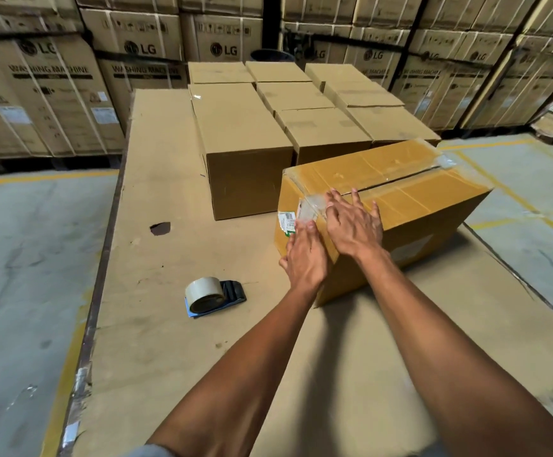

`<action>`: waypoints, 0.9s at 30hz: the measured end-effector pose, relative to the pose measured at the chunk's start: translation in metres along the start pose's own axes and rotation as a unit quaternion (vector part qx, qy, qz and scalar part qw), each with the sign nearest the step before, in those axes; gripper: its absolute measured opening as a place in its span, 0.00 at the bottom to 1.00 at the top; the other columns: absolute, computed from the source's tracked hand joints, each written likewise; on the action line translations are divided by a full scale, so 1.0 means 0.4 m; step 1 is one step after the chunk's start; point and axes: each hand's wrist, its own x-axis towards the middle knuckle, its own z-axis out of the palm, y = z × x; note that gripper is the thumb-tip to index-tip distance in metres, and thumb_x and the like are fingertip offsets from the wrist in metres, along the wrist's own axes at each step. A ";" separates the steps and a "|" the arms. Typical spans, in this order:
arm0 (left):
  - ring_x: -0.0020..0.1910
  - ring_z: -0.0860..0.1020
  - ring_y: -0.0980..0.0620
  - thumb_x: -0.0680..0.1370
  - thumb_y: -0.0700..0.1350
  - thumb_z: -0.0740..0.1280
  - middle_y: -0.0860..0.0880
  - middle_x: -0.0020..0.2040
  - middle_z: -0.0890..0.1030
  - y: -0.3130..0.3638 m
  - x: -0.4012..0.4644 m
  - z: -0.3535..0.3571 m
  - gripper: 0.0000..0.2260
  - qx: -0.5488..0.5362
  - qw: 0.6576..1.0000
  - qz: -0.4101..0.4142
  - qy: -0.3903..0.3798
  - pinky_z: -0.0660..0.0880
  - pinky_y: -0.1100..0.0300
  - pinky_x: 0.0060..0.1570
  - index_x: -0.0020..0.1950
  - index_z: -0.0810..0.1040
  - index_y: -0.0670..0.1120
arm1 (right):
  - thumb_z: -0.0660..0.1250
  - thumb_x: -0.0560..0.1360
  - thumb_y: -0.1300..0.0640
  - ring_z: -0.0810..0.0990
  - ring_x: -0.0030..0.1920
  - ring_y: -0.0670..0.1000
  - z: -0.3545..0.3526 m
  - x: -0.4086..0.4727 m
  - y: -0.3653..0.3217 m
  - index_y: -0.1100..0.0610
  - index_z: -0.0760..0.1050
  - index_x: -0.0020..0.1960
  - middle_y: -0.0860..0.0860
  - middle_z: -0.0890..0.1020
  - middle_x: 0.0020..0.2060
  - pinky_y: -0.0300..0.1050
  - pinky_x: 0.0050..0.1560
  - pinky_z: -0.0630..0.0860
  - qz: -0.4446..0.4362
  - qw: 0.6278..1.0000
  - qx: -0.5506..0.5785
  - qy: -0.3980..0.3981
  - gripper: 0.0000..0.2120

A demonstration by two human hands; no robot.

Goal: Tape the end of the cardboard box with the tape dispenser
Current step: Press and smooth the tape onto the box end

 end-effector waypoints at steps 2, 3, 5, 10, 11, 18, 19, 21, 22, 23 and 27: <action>0.86 0.57 0.48 0.87 0.68 0.41 0.54 0.88 0.58 0.024 -0.005 -0.017 0.34 -0.011 0.999 0.030 0.040 0.49 0.35 0.81 0.88 0.57 0.55 | 0.39 0.84 0.42 0.52 0.86 0.53 -0.007 0.009 -0.013 0.45 0.55 0.85 0.44 0.56 0.84 0.64 0.84 0.43 -0.011 0.999 0.036 -0.013 0.31; 0.86 0.57 0.48 0.87 0.68 0.42 0.54 0.88 0.59 0.041 -0.007 -0.023 0.33 -0.008 0.997 0.061 0.056 0.50 0.36 0.81 0.89 0.55 0.55 | 0.39 0.83 0.42 0.55 0.85 0.52 -0.012 0.014 -0.018 0.44 0.56 0.85 0.44 0.58 0.84 0.63 0.84 0.45 -0.021 0.997 0.069 -0.017 0.31; 0.87 0.56 0.50 0.88 0.66 0.45 0.54 0.88 0.57 0.076 -0.008 -0.034 0.31 0.019 0.988 0.136 0.073 0.50 0.38 0.82 0.89 0.54 0.55 | 0.39 0.81 0.40 0.58 0.84 0.53 -0.028 0.015 -0.020 0.43 0.61 0.83 0.47 0.64 0.83 0.62 0.84 0.50 -0.038 0.985 0.168 -0.007 0.33; 0.86 0.59 0.49 0.88 0.63 0.51 0.53 0.88 0.59 0.096 0.028 -0.044 0.29 0.221 0.931 0.285 0.054 0.57 0.39 0.80 0.88 0.60 0.54 | 0.55 0.84 0.44 0.55 0.85 0.55 -0.027 0.006 0.075 0.47 0.68 0.79 0.52 0.69 0.81 0.64 0.84 0.43 0.050 0.976 0.148 0.150 0.25; 0.85 0.60 0.48 0.87 0.64 0.52 0.52 0.88 0.61 0.085 0.030 -0.042 0.30 0.274 0.910 0.308 0.040 0.58 0.40 0.79 0.87 0.61 0.54 | 0.57 0.84 0.45 0.51 0.86 0.57 -0.024 0.003 0.108 0.48 0.67 0.80 0.52 0.65 0.83 0.64 0.83 0.40 0.085 0.974 0.123 0.169 0.26; 0.85 0.63 0.44 0.86 0.67 0.57 0.49 0.84 0.68 0.045 0.041 -0.045 0.32 0.416 0.829 0.373 0.026 0.66 0.42 0.79 0.85 0.66 0.50 | 0.51 0.84 0.40 0.33 0.83 0.67 0.011 0.041 0.219 0.52 0.57 0.85 0.54 0.47 0.86 0.68 0.80 0.30 0.153 0.979 0.112 0.077 0.32; 0.84 0.63 0.44 0.86 0.67 0.56 0.49 0.84 0.68 0.048 0.044 -0.051 0.32 0.423 0.827 0.369 0.031 0.66 0.43 0.79 0.85 0.66 0.50 | 0.51 0.85 0.40 0.32 0.83 0.68 0.013 0.049 0.211 0.52 0.57 0.85 0.54 0.49 0.87 0.69 0.79 0.30 0.141 0.981 0.114 0.072 0.32; 0.84 0.63 0.45 0.86 0.67 0.57 0.49 0.84 0.68 0.046 0.054 -0.069 0.33 0.434 0.825 0.360 0.038 0.66 0.44 0.79 0.85 0.66 0.50 | 0.52 0.85 0.41 0.33 0.83 0.68 0.016 0.064 0.191 0.53 0.58 0.85 0.53 0.52 0.86 0.70 0.78 0.29 0.121 0.983 0.120 0.065 0.32; 0.85 0.63 0.45 0.86 0.67 0.57 0.49 0.84 0.68 0.044 0.063 -0.079 0.32 0.438 0.824 0.357 0.040 0.67 0.44 0.79 0.86 0.66 0.50 | 0.52 0.84 0.41 0.33 0.83 0.69 0.016 0.070 0.180 0.53 0.58 0.85 0.53 0.53 0.86 0.70 0.78 0.28 0.112 0.984 0.123 0.061 0.32; 0.85 0.63 0.45 0.86 0.66 0.58 0.49 0.84 0.68 0.040 0.072 -0.092 0.32 0.441 0.824 0.353 0.044 0.67 0.44 0.79 0.86 0.65 0.50 | 0.52 0.84 0.41 0.33 0.83 0.69 0.016 0.077 0.167 0.54 0.58 0.85 0.54 0.53 0.86 0.71 0.78 0.28 0.101 0.985 0.126 0.057 0.32; 0.85 0.62 0.44 0.86 0.65 0.60 0.48 0.84 0.69 0.030 0.117 -0.150 0.32 0.457 0.826 0.327 0.057 0.70 0.43 0.78 0.86 0.65 0.49 | 0.51 0.85 0.39 0.33 0.83 0.68 0.011 0.109 0.110 0.53 0.55 0.86 0.53 0.51 0.86 0.69 0.75 0.25 0.053 0.989 0.136 0.023 0.34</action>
